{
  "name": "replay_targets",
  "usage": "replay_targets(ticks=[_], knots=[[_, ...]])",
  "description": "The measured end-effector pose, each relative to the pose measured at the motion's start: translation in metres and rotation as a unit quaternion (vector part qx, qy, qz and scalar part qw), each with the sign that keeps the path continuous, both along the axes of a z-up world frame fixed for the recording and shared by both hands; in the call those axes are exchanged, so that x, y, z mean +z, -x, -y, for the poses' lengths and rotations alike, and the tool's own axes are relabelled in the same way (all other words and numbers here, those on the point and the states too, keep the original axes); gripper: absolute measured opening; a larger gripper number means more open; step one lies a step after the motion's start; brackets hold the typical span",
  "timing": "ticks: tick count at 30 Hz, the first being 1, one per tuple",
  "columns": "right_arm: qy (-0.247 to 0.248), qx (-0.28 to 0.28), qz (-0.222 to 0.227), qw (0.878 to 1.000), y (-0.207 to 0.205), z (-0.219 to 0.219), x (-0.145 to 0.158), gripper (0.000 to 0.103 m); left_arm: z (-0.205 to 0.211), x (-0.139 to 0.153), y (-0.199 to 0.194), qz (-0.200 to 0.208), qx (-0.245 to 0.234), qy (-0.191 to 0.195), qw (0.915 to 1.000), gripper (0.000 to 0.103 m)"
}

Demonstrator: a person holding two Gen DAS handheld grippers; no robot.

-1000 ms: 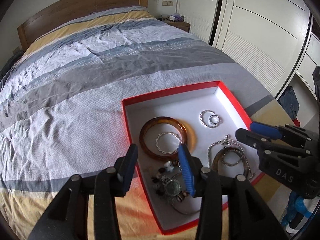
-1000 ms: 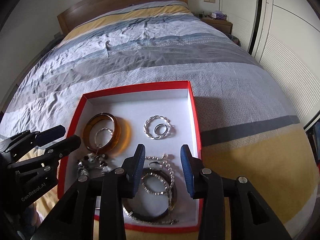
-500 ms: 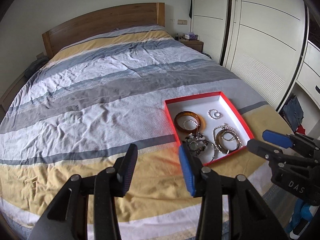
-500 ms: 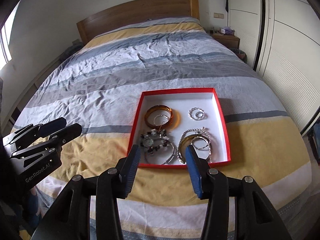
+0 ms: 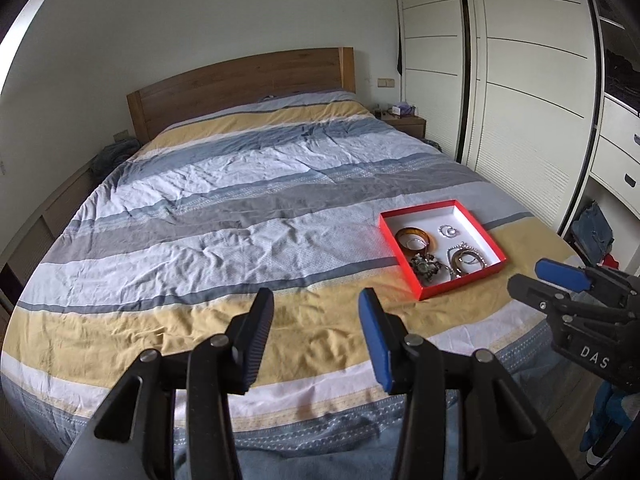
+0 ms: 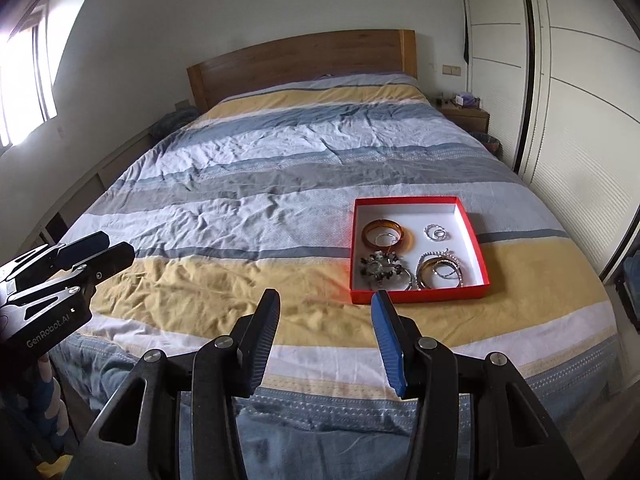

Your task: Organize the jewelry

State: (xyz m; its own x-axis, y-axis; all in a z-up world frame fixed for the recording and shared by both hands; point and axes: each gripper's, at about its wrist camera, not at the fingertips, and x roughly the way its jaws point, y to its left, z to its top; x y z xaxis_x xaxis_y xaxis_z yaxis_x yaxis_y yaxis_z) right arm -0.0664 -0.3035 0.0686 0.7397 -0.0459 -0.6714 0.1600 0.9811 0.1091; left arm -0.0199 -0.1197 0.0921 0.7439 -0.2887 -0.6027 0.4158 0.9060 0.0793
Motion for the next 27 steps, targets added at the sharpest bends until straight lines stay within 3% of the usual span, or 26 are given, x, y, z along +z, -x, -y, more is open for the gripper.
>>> replay_targets(ticks=[10, 21, 27], knots=[[0.028, 0.007, 0.041, 0.999, 0.043, -0.062, 0.019, 0.059, -0.059, 0.014, 0.056, 0.037, 0.011, 0.028, 0.9988, 0.049], [0.051, 0.018, 0.060, 0.997, 0.069, -0.095, 0.026, 0.062, -0.082, 0.018, 0.090, 0.059, 0.010, 0.035, 0.9976, 0.050], [0.061, 0.016, 0.067, 0.996, 0.078, -0.105, 0.027, 0.071, -0.095, 0.017, 0.100, 0.065, 0.017, 0.045, 0.9967, 0.050]])
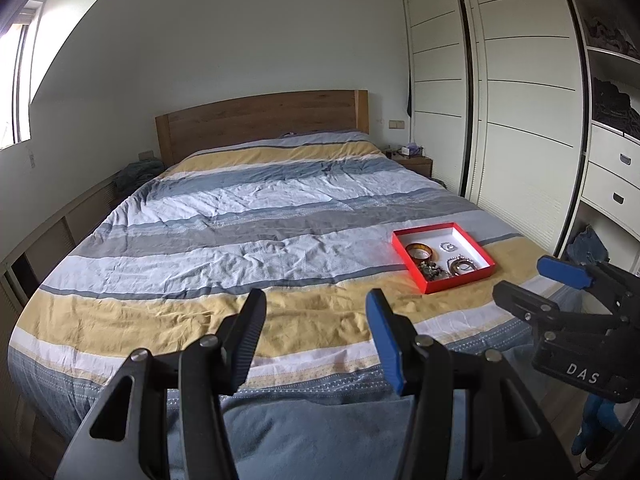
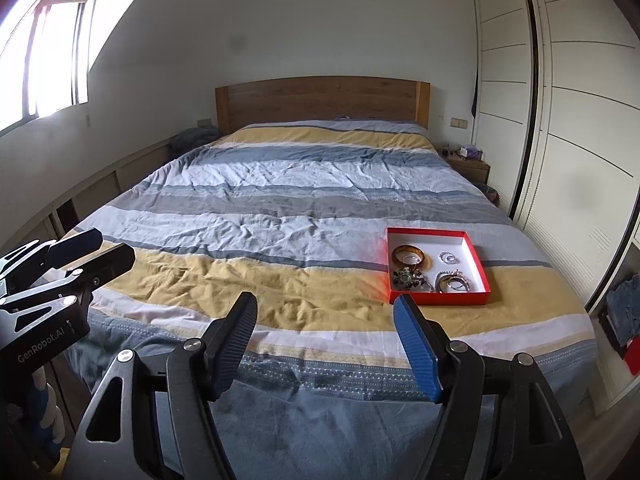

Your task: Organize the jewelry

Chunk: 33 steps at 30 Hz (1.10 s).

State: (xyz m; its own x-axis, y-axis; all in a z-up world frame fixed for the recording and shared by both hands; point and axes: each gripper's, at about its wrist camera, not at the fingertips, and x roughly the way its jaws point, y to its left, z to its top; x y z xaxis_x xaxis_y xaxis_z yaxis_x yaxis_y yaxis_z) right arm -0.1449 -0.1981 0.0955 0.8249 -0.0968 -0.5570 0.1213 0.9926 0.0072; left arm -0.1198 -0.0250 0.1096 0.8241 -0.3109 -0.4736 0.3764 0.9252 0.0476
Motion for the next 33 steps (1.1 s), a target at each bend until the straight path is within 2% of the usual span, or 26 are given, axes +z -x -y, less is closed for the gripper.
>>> replay_targets(ticks=[7, 10, 18, 21, 33], knots=[[0.007, -0.017, 0.012, 1.000, 0.011, -0.003, 0.002, 0.076, -0.016, 0.000, 0.007, 0.003, 0.004, 0.017, 0.9998, 0.050], [0.008, -0.023, 0.014, 1.000, 0.015, -0.005, 0.002, 0.084, -0.021, -0.001, 0.009, 0.004, 0.006, 0.021, 0.9998, 0.050], [0.016, -0.032, 0.017, 0.999, 0.022, -0.009, 0.001, 0.093, -0.034, -0.003, 0.014, 0.004, 0.017, 0.029, 0.9994, 0.051], [0.016, -0.036, 0.017, 0.999, 0.024, -0.009, 0.000, 0.095, -0.037, -0.003, 0.016, 0.007, 0.019, 0.030, 0.9994, 0.058], [0.014, -0.044, 0.016, 0.999, 0.028, -0.007, -0.002, 0.098, -0.038, -0.004, 0.018, 0.006, 0.018, 0.032, 0.9993, 0.061]])
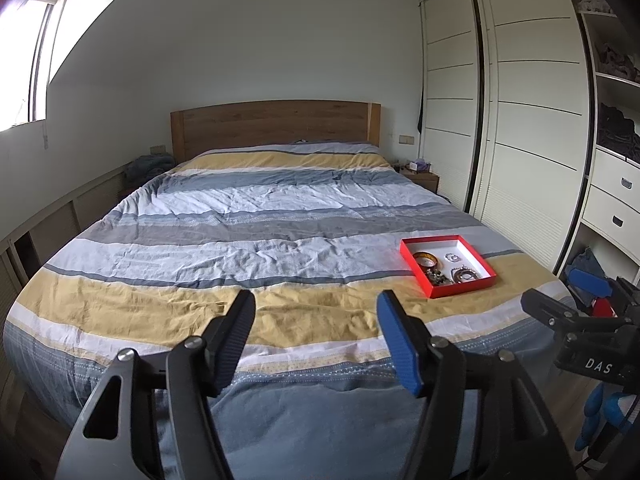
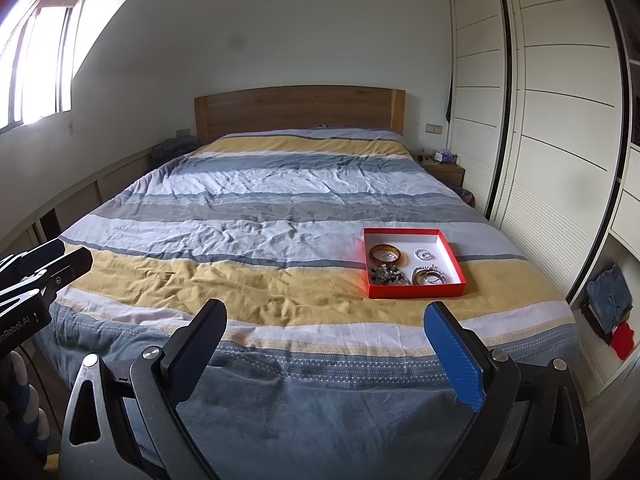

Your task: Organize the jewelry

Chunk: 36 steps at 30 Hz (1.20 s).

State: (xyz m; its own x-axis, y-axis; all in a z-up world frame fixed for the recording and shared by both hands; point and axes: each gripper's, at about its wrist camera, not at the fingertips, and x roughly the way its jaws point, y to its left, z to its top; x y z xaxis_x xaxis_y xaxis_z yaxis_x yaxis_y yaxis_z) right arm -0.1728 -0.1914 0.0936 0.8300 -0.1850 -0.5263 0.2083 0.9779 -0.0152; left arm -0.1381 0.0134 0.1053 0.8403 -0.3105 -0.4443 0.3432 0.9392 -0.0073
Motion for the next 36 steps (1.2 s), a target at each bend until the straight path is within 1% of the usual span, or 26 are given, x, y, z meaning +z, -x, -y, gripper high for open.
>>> replay_targets(ticks=[9, 27, 36], knots=[[-0.001, 0.000, -0.002, 1.000, 0.001, 0.001, -0.001, 0.099, 0.005, -0.003, -0.001, -0.008, 0.002, -0.005, 1.0000, 0.062], [-0.014, 0.005, -0.028, 1.000, -0.012, 0.001, -0.023, 0.099, 0.008, -0.023, -0.015, -0.039, 0.007, -0.019, 0.9991, 0.062], [-0.020, 0.003, -0.036, 0.999, -0.015, 0.003, -0.029, 0.099, 0.009, -0.031, -0.021, -0.047, 0.013, -0.027, 0.9984, 0.062]])
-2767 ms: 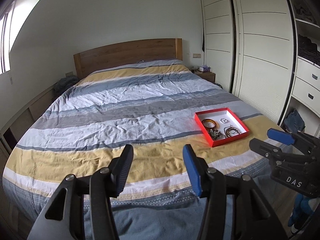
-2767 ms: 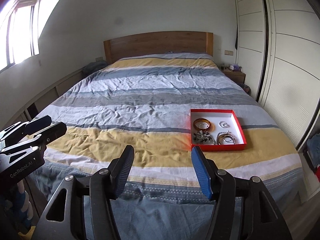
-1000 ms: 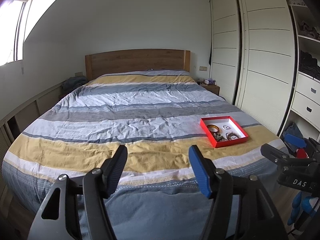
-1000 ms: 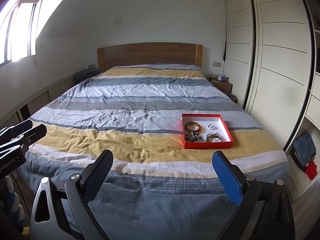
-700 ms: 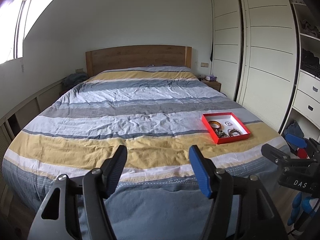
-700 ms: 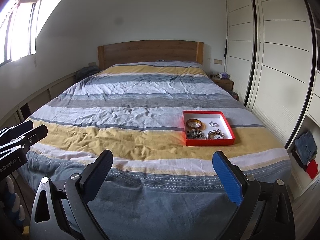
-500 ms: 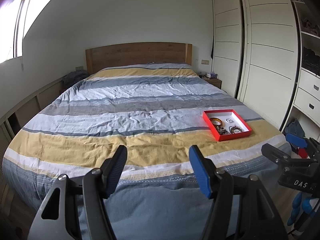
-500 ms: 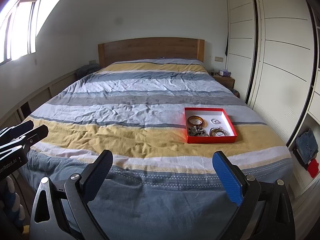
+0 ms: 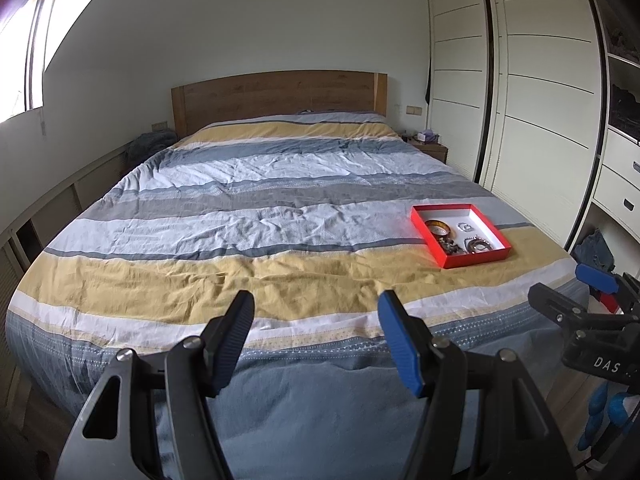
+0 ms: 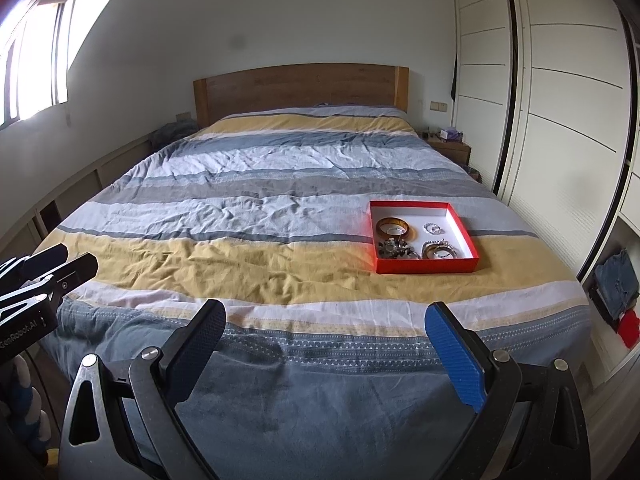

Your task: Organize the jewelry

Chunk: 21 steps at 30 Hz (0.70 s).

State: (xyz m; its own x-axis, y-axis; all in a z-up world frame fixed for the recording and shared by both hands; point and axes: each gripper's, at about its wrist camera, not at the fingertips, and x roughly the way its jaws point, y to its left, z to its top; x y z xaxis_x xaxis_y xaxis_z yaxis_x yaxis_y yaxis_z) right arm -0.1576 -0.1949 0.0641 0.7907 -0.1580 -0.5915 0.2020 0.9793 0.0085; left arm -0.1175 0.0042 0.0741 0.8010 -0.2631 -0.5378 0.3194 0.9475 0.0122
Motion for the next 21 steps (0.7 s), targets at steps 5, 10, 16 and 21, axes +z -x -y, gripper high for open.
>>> replay_targets(ticks=[5, 10, 16, 21], knots=[[-0.003, -0.001, -0.003, 1.000, -0.0021, 0.0012, -0.0027, 0.099, -0.0009, -0.0029, -0.0032, -0.004, 0.005, -0.003, 1.0000, 0.062], [-0.006, 0.000, -0.006, 1.000, -0.0038, 0.0023, -0.0059, 0.099, 0.0010, -0.0063, -0.0049, -0.009, 0.004, -0.007, 0.9999, 0.062], [-0.007, -0.001, -0.009, 1.000, -0.0054, 0.0040, -0.0085, 0.099, 0.0025, -0.0080, -0.0050, -0.010, 0.003, -0.007, 0.9999, 0.062], [-0.007, -0.001, -0.010, 1.000, -0.0054, 0.0036, -0.0087, 0.099, 0.0022, -0.0076, -0.0053, -0.010, 0.003, -0.007, 0.9999, 0.062]])
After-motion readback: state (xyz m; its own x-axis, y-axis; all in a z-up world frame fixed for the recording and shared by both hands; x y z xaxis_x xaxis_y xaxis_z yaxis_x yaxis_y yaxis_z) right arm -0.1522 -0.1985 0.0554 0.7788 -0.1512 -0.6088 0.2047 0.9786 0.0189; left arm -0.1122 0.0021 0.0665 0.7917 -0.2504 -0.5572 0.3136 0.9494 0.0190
